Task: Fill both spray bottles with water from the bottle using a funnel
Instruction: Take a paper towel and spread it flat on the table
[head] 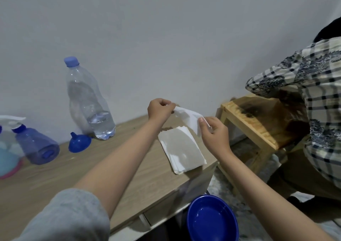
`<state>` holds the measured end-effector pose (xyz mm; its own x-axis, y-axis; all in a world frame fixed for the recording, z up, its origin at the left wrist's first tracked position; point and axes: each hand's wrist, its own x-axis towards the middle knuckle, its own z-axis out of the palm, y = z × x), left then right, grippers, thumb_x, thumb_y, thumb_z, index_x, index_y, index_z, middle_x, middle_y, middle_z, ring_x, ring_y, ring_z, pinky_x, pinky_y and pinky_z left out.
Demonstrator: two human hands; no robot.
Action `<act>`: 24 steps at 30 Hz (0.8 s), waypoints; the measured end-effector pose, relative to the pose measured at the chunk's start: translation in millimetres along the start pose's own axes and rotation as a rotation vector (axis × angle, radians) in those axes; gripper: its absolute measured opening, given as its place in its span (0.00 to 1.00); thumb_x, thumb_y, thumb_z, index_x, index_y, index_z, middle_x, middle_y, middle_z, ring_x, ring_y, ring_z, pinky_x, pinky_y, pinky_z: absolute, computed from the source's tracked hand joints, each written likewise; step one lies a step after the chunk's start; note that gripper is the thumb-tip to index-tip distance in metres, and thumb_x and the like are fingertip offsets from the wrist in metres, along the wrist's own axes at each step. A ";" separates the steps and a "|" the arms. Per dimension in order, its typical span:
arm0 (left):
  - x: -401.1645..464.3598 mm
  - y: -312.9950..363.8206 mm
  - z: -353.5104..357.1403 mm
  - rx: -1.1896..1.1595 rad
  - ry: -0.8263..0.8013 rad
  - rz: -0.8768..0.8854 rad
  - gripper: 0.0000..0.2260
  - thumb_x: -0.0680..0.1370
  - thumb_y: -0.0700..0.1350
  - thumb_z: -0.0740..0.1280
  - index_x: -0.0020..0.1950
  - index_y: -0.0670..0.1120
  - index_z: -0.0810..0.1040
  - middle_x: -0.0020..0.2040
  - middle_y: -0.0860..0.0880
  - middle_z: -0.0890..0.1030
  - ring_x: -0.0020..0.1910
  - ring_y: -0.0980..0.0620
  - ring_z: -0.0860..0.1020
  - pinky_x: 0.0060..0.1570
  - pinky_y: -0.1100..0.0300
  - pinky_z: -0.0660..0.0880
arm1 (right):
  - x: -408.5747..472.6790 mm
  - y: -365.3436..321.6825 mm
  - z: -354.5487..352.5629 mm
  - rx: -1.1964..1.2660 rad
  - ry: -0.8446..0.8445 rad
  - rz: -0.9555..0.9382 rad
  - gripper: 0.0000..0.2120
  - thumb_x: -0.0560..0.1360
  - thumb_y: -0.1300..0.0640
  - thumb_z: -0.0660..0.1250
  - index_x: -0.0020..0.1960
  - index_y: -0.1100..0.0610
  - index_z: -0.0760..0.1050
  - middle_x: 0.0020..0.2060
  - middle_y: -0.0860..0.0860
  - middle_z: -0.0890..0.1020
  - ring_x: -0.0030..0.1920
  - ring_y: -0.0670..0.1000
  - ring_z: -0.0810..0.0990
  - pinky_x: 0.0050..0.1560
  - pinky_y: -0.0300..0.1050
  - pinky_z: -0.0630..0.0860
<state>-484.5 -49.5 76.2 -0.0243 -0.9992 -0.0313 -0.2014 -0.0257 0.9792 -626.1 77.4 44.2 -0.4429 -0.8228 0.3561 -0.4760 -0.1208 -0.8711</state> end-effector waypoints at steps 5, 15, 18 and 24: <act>-7.7 -21.1 -45.9 0.020 0.031 -0.059 0.07 0.70 0.37 0.70 0.48 0.42 0.79 0.45 0.46 0.81 0.37 0.52 0.81 0.40 0.57 0.79 | -30.4 0.8 44.2 -0.007 -0.098 -0.125 0.12 0.80 0.54 0.61 0.57 0.57 0.80 0.52 0.50 0.83 0.54 0.48 0.80 0.54 0.51 0.79; -42.2 -89.5 -234.5 0.162 0.109 -0.135 0.13 0.71 0.37 0.70 0.55 0.43 0.80 0.47 0.47 0.81 0.45 0.51 0.79 0.51 0.56 0.77 | -149.6 -50.6 188.5 -0.088 -0.297 -0.394 0.20 0.79 0.52 0.56 0.69 0.56 0.72 0.68 0.54 0.74 0.69 0.52 0.71 0.64 0.66 0.69; -62.5 -108.0 -311.4 0.192 0.153 -0.137 0.13 0.71 0.36 0.70 0.56 0.41 0.80 0.45 0.46 0.80 0.46 0.50 0.79 0.54 0.54 0.77 | -196.2 -89.2 245.0 -0.122 -0.325 -0.442 0.20 0.78 0.53 0.56 0.68 0.57 0.73 0.68 0.54 0.74 0.68 0.54 0.73 0.66 0.67 0.64; -107.0 -147.4 -480.2 0.339 0.206 -0.139 0.14 0.71 0.36 0.70 0.56 0.41 0.80 0.52 0.44 0.82 0.50 0.49 0.79 0.55 0.58 0.73 | -299.3 -169.0 365.0 -0.117 -0.441 -0.455 0.21 0.78 0.52 0.55 0.67 0.57 0.74 0.67 0.53 0.75 0.67 0.54 0.74 0.66 0.60 0.60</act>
<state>17.9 46.8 31.6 0.2150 -0.9730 -0.0838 -0.5004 -0.1834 0.8461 -135.8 141.4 -38.5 0.1648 -0.8575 0.4874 -0.6334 -0.4708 -0.6142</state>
